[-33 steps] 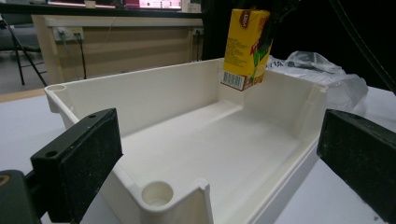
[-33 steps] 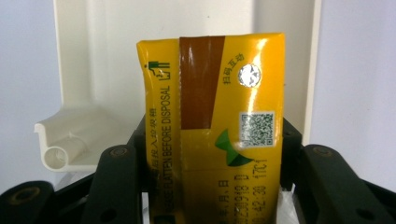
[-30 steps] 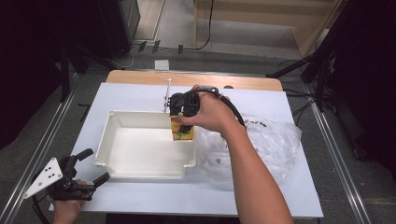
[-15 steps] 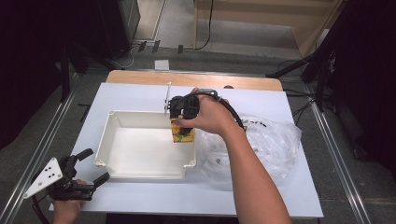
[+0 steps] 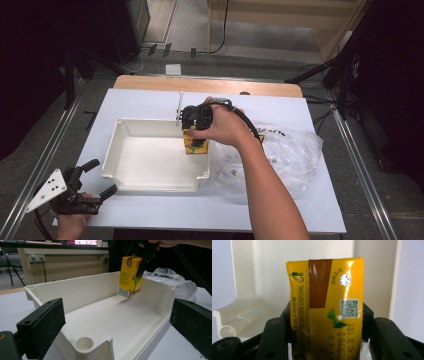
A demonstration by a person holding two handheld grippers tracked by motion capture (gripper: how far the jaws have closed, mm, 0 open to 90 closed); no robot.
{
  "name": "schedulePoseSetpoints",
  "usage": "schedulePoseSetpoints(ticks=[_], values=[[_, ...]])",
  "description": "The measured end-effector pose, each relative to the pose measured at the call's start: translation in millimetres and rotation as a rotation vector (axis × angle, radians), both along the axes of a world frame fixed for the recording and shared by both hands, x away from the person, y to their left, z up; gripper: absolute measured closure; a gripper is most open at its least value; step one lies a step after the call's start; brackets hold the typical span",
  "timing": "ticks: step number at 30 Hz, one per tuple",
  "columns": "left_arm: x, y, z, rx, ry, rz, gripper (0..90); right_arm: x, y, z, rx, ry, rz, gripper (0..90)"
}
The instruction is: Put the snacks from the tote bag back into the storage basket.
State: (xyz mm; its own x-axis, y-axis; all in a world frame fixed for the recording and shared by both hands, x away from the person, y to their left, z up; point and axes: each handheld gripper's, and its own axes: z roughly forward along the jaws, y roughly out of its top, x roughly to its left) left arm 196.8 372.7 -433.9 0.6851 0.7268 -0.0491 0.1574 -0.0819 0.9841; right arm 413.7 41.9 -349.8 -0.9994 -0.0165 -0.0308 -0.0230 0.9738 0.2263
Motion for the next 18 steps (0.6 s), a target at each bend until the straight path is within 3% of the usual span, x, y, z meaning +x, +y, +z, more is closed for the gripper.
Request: schedulePoseSetpoints(ticks=[18], values=[[-0.1, -0.2, 0.0, 0.006, -0.002, 0.005, 0.6, -1.8, 0.4, -14.5, 0.008, -0.004, 0.006, 52.2]])
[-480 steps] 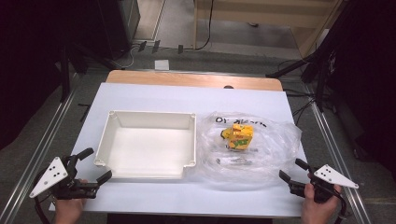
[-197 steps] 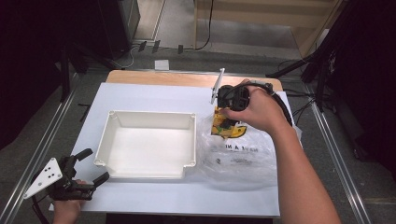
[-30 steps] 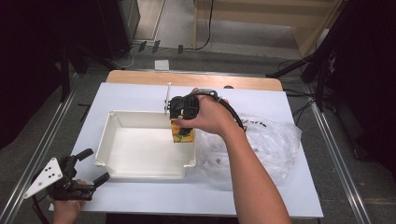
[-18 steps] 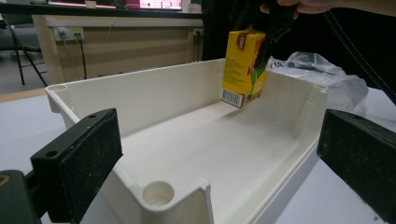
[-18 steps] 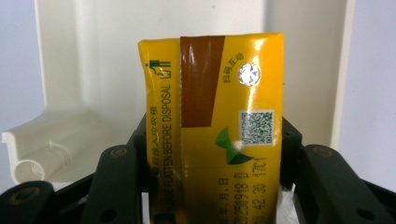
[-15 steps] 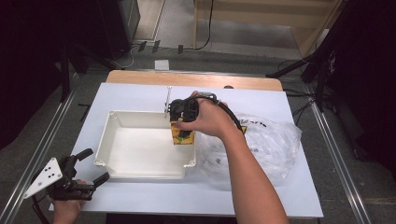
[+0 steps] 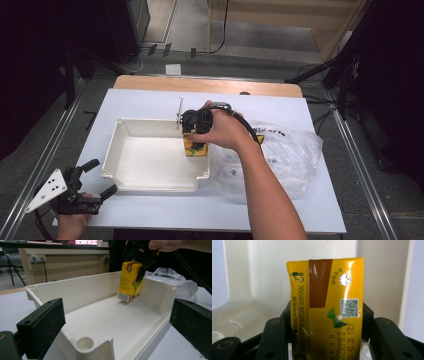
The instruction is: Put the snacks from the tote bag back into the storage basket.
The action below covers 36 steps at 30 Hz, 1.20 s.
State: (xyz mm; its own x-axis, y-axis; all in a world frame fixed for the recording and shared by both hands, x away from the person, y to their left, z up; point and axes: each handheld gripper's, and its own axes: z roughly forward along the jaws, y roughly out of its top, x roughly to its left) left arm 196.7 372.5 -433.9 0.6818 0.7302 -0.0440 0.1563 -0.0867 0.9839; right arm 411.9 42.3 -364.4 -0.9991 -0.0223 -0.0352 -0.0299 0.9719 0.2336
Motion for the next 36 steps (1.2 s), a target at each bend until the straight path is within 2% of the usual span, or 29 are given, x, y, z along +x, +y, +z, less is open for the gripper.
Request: schedulePoseSetpoints(ticks=[13, 25, 31, 32, 33, 34, 36], values=[[-0.1, 0.1, 0.0, -0.001, -0.001, 0.000, 0.6, 0.1, 2.1, -10.8, -0.003, -0.007, 0.015, 52.1], [-0.1, 0.1, -0.1, -0.002, -0.001, -0.001, 0.6, 0.6, -1.8, -11.6, 0.000, 0.005, -0.009, 51.0], [-0.1, -0.2, -0.1, -0.002, 0.001, -0.002, 0.6, 3.4, -8.2, -1.9, 0.055, 0.022, -0.015, 44.1], [-0.1, -0.1, -0.1, -0.002, 0.000, -0.002, 0.6, 1.7, -9.7, -0.1, 0.046, 0.033, -0.034, 42.5], [-0.1, -0.2, -0.1, -0.002, 0.000, -0.001, 0.6, 2.5, -10.8, 1.2, 0.047, 0.022, -0.026, 41.6], [-0.1, -0.4, -0.1, -0.002, 0.001, 0.000, 0.6, 1.7, -12.7, 3.1, 0.041, 0.030, -0.035, 40.2], [-0.1, -0.6, -0.1, 0.001, 0.000, -0.001, 0.6, 2.1, -15.7, 5.5, 0.054, 0.015, -0.039, 34.7]])
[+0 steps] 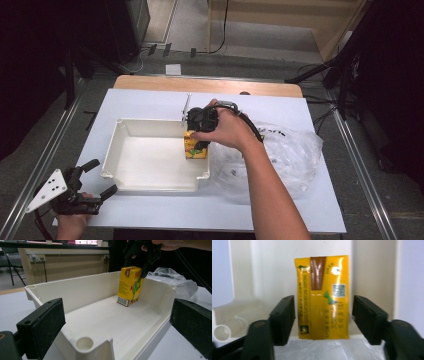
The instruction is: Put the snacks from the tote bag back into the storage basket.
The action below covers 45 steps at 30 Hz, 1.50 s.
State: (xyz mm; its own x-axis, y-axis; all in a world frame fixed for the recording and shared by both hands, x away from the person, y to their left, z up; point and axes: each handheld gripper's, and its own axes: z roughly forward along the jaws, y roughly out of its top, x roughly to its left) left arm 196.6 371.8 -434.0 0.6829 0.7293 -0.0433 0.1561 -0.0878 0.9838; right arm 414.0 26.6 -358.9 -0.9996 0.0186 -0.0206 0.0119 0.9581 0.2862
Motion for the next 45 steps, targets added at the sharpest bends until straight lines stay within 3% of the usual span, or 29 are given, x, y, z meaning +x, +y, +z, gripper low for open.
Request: schedulePoseSetpoints(ticks=[2, 3, 10, 14, 20, 27, 45], values=[[-0.1, -0.1, 0.0, 0.002, 0.001, 0.000, 0.6, 0.8, -3.5, 3.1, 0.029, -0.008, -0.003, 31.0], [0.0, -0.1, 0.0, 0.001, 0.001, -0.001, 0.6, -1.3, -5.3, 5.4, 0.024, -0.007, -0.027, 28.6], [0.0, 0.0, 0.0, 0.004, 0.002, -0.001, 0.6, -0.6, -18.3, 17.0, 0.063, -0.027, -0.042, 14.2], [0.0, -0.1, -0.1, 0.000, 0.002, -0.002, 0.6, -0.6, -27.6, 20.9, 0.061, -0.034, -0.063, 13.6], [-0.1, -0.2, 0.0, 0.004, 0.004, -0.005, 0.6, -1.5, -39.1, 27.6, 0.096, -0.052, -0.072, 13.6], [0.0, -0.3, -0.1, 0.003, 0.004, -0.004, 0.6, -2.7, -51.1, 31.3, 0.093, -0.061, -0.082, 13.8], [0.0, -0.3, -0.2, 0.005, 0.006, -0.005, 0.6, -6.8, -90.6, 21.7, 0.107, -0.046, -0.122, 14.7]])
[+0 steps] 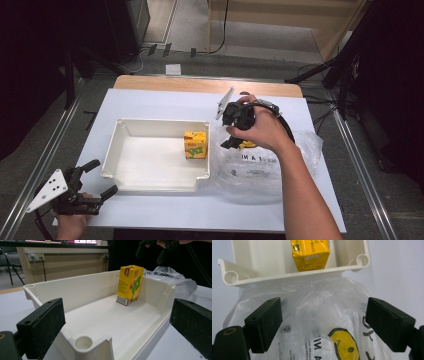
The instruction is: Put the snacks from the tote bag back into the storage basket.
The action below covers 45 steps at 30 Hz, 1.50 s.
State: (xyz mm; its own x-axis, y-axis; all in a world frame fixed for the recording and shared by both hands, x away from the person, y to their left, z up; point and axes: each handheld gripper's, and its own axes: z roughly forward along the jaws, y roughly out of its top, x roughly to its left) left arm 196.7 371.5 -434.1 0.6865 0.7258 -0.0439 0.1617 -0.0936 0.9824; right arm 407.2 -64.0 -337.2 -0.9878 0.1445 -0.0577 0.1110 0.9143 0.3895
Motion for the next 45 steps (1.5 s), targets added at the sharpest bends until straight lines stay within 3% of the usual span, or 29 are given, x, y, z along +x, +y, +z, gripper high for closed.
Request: schedulePoseSetpoints(ticks=[15, 20, 33, 35, 45], values=[[0.0, 1.1, -0.1, -0.007, 0.001, 0.003, 0.6, -9.5, -36.0, -22.1, -0.002, 0.036, -0.055, 15.3], [0.0, 1.0, -0.1, -0.005, 0.001, 0.002, 0.6, -12.7, -46.5, -27.2, 0.010, 0.027, -0.064, 15.7], [0.0, 1.0, -0.1, -0.004, 0.003, 0.002, 0.6, -24.0, -75.8, -36.6, 0.068, 0.023, -0.105, 16.3], [0.1, 1.1, -0.1, -0.003, 0.002, 0.002, 0.6, -26.1, -80.1, -36.6, 0.101, 0.027, -0.101, 16.4], [-0.2, 1.4, -0.1, -0.006, 0.004, 0.004, 0.6, -40.2, -94.4, -42.4, 0.132, 0.010, -0.108, 15.7]])
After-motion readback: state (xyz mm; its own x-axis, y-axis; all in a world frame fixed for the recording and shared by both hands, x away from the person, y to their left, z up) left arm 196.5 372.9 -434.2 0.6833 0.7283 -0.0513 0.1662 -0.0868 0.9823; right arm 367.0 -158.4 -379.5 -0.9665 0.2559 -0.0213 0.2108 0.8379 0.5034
